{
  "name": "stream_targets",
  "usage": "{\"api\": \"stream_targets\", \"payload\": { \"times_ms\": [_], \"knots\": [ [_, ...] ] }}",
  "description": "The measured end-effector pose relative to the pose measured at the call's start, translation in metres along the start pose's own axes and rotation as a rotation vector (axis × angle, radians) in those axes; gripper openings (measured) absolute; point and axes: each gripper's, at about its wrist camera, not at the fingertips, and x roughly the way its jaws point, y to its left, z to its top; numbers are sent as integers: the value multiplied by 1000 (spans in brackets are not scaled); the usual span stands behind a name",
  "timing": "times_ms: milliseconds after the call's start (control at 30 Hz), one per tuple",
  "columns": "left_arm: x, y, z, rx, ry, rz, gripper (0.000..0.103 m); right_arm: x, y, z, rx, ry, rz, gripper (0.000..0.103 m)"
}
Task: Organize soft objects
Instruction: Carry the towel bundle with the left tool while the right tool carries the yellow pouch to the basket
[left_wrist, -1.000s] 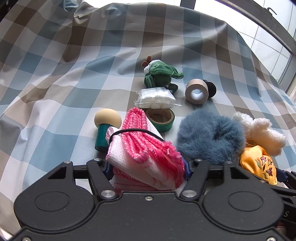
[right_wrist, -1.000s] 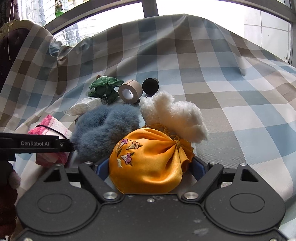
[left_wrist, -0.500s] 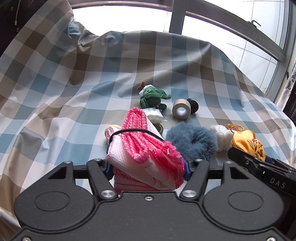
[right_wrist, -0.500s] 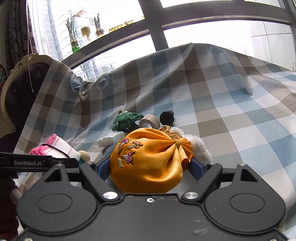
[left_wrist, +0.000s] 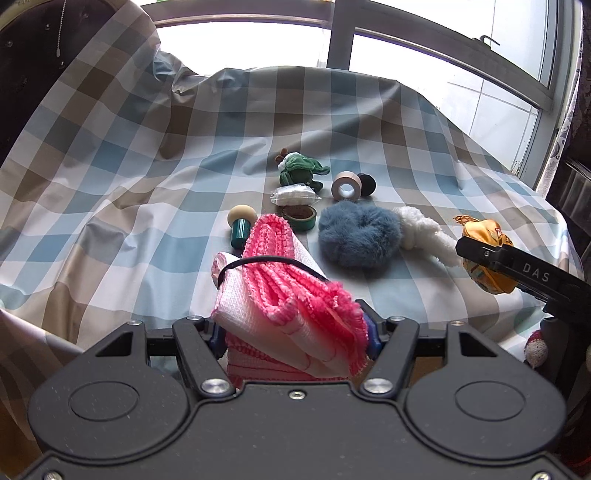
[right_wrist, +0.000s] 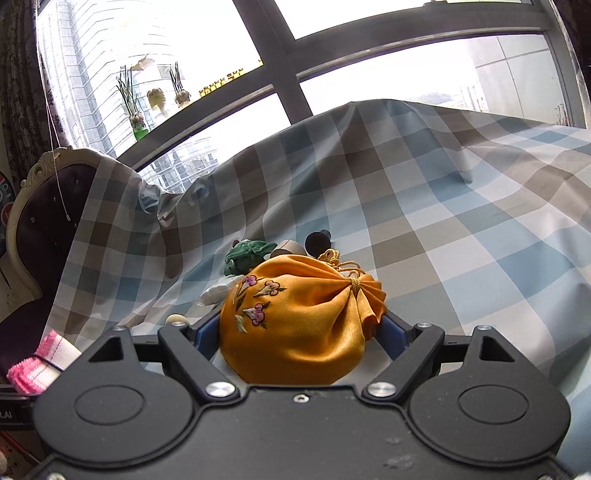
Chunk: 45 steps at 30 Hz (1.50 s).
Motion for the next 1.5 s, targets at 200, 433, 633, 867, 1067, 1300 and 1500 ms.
{"api": "stream_targets", "payload": {
  "times_ms": [200, 433, 633, 867, 1067, 1300, 1500],
  "knots": [
    [-10, 1, -19, -35, 33, -21, 61, -38, -17, -25, 130, 33, -52, 84],
    [-20, 0, -39, -41, 60, -12, 61, -71, -9, -45, 89, 87, -97, 84],
    [-27, 3, -55, -74, 94, -33, 61, -96, 20, -59, -31, 134, -92, 84],
    [-35, 3, -68, -87, 117, -42, 61, -122, 54, -78, -188, 184, -71, 84],
    [-39, 7, -78, -114, 136, -42, 61, -144, 78, -87, -315, 200, -56, 84],
    [-46, 7, -86, -120, 151, -23, 61, -158, 94, -89, -376, 192, -82, 84],
    [-45, 10, -86, -132, 170, -10, 61, -156, 93, -75, -330, 255, -136, 84]
  ]
}}
